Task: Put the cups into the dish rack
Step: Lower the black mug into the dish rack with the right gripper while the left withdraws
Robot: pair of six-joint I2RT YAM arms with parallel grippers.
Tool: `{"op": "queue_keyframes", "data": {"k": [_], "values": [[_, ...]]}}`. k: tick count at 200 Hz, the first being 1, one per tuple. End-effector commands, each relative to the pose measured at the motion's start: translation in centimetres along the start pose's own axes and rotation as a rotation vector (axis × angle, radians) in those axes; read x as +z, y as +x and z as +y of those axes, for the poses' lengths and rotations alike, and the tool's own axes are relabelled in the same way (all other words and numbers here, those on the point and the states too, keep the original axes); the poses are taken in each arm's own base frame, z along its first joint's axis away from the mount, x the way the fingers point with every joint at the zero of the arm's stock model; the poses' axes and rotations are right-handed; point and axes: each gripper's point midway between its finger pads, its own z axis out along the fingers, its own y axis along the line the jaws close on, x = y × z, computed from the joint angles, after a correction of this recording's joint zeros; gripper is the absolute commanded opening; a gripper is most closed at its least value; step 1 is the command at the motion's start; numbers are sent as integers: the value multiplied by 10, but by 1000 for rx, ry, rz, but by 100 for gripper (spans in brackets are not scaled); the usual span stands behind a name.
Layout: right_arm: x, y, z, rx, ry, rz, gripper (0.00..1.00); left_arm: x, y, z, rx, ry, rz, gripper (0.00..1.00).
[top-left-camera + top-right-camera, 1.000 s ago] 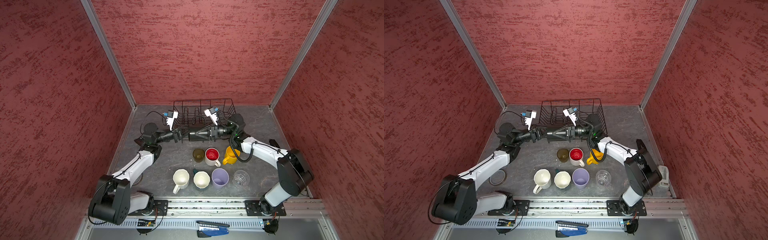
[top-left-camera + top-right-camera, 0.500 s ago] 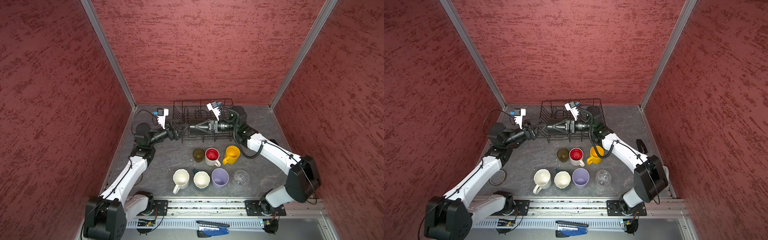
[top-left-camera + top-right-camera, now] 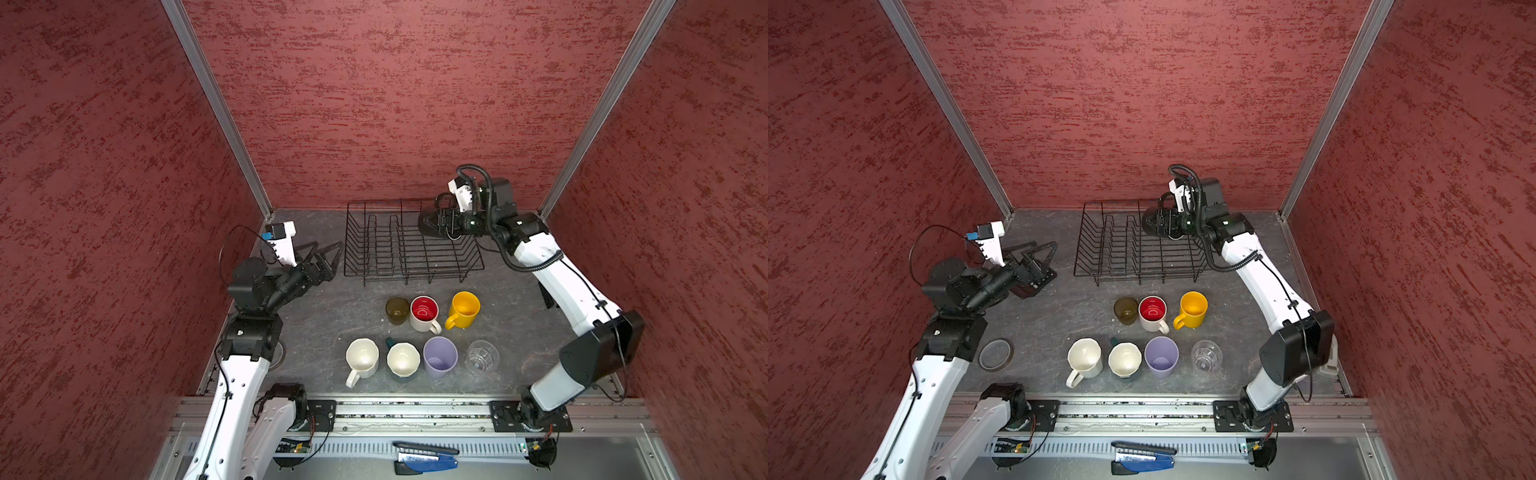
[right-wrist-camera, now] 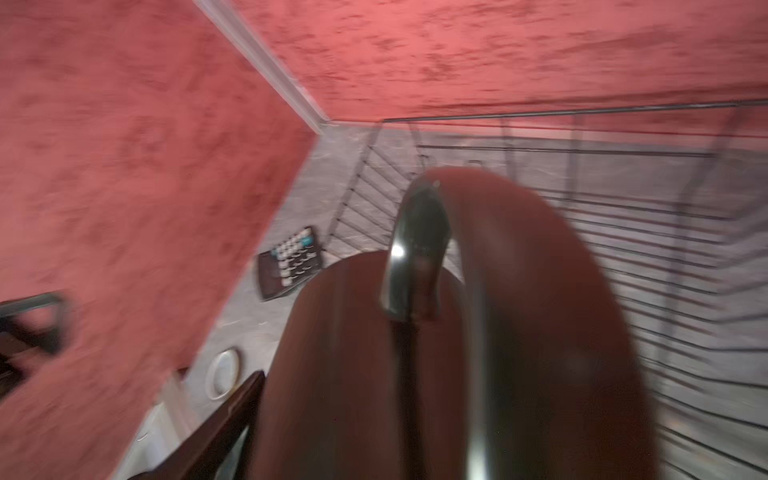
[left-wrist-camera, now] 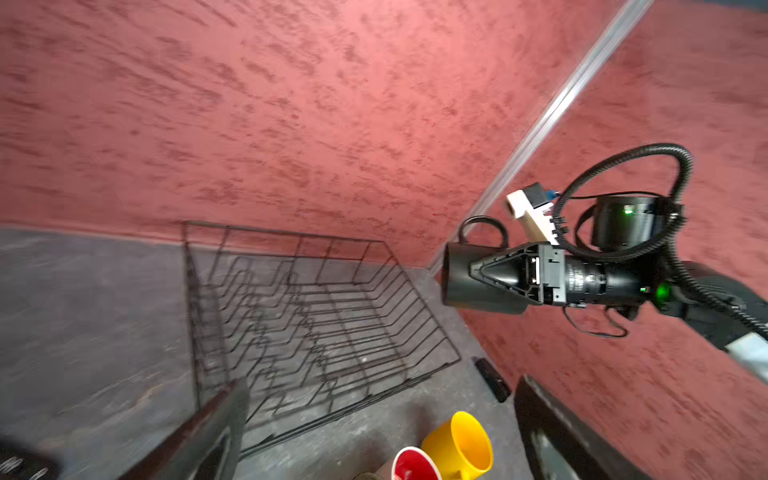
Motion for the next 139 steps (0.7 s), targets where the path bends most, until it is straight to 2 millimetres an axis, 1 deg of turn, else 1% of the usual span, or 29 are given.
{"op": "queue_keyframes", "data": {"k": [1,19,34,51,71,93,110,139], "values": [[9,4,-43,-43,212,72,11,-13,36,71,-48,-383,177,97],[20,0,-65,-38,278,97,10,-21,50,85,-73,-461,243,97],[28,-6,-83,-33,333,107,10,-25,59,85,-79,-458,263,97],[38,-11,-104,-19,370,122,9,-32,63,87,-84,-467,247,98],[53,-13,-125,-4,406,148,8,-42,64,82,-93,-463,229,98],[69,-19,-142,5,424,150,8,-50,66,76,-107,-450,214,98],[81,-20,-160,18,445,167,8,-57,66,72,-113,-449,207,99],[93,-23,-187,19,505,163,8,-68,68,68,-119,-453,199,99]]}}
